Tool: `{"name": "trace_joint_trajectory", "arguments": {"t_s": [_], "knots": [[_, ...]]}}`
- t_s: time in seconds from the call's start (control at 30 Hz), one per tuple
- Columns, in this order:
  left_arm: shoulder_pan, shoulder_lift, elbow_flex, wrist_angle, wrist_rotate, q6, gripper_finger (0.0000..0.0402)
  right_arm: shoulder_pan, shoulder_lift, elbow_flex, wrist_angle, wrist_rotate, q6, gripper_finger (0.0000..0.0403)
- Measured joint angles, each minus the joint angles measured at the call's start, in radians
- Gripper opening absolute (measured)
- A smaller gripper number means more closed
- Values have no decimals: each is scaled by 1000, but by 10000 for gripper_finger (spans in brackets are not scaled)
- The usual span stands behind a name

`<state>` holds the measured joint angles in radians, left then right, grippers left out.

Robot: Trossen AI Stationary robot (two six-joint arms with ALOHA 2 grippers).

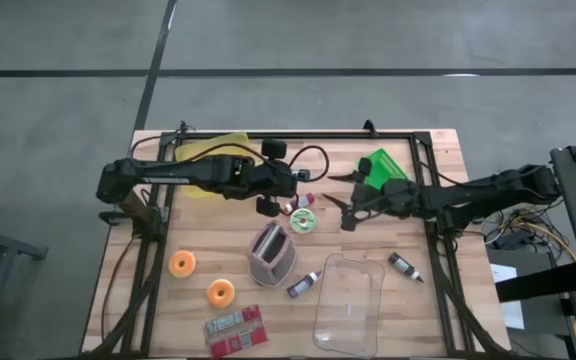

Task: Pick & Place Food Item
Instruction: Put the left black food coloring into the yellow bin

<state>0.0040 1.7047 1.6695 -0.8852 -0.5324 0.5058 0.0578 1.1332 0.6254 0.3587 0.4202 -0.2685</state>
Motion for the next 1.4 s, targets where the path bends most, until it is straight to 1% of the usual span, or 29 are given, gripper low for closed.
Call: {"name": "trace_joint_trajectory", "arguments": {"t_s": [0.1,0.23,0.37,0.47,0.53,0.6,0.77,0.9,1.17,1.3,1.4], "knots": [[0,0,0,-1,24,0,79,0,5,20,-4,1,-9,221],[0,0,0,0,28,0,79,0,5,49,-4,-1,-20,221],[0,0,0,0,39,4,79,-2,22,79,-19,-5,2,221],[0,0,-1,1,46,4,79,-14,49,102,-46,-60,41,221],[0,0,-1,2,47,8,79,-17,77,119,-49,-77,43,221],[0,0,-1,2,46,8,79,-17,106,136,-49,-74,28,221],[0,0,-1,2,47,8,79,-23,153,177,-48,13,-3,222],[0,0,-1,2,53,9,79,-28,170,206,-71,14,-8,229],[0,-1,-2,2,65,11,79,-31,230,285,-149,-2,1,275],[0,-1,-2,2,65,11,79,-33,266,327,-198,-9,2,279],[0,-1,-2,2,65,11,79,-33,282,347,-214,-10,0,270]]}}
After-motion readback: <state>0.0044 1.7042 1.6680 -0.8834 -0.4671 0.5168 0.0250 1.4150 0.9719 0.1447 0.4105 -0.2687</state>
